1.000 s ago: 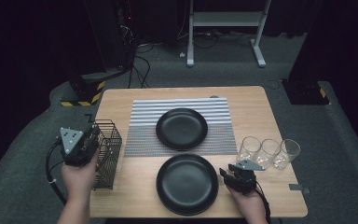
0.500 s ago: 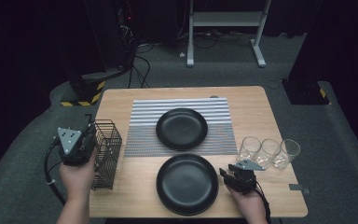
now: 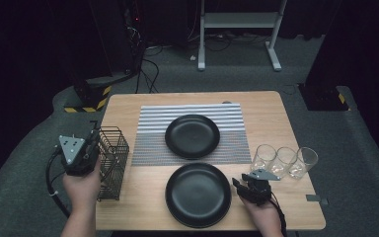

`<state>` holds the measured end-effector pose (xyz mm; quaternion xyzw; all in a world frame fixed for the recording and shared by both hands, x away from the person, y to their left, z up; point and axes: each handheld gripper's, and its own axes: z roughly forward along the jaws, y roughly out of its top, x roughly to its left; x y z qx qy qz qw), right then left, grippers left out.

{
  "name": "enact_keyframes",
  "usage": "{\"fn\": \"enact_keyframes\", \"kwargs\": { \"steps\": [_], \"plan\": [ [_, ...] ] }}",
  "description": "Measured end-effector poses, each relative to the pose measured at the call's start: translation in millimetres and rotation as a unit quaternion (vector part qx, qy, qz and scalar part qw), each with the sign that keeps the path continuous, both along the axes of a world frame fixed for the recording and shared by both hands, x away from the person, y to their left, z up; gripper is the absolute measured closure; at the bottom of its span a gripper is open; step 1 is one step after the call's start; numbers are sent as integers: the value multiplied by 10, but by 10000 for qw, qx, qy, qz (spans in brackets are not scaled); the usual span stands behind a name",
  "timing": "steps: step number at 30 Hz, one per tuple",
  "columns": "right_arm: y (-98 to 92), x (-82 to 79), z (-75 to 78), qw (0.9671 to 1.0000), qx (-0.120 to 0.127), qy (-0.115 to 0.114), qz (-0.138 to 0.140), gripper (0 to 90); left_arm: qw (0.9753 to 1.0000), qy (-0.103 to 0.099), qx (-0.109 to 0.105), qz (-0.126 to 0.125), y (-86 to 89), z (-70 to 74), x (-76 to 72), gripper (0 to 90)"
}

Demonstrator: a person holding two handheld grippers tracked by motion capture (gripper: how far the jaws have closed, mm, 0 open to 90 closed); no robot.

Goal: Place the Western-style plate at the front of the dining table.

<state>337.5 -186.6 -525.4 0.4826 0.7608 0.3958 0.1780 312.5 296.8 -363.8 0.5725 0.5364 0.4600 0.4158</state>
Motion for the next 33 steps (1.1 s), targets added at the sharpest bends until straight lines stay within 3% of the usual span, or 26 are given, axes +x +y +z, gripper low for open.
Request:
{"fn": "enact_keyframes", "kwargs": {
  "steps": [17, 27, 33],
  "plan": [
    [3, -2, 0, 10000, -9, 0, -18, 541, 9995, -282, -143, -25, 59, 85, -72, 829],
    [5, -2, -2, 10000, -4, 20, -23, 541, 9980, -606, -183, 60, 71, 162, -120, 829],
    [4, 0, -3, 10000, -12, 33, -32, 541, 9974, -692, -189, 31, 49, 235, -106, 829]
  ]
}}
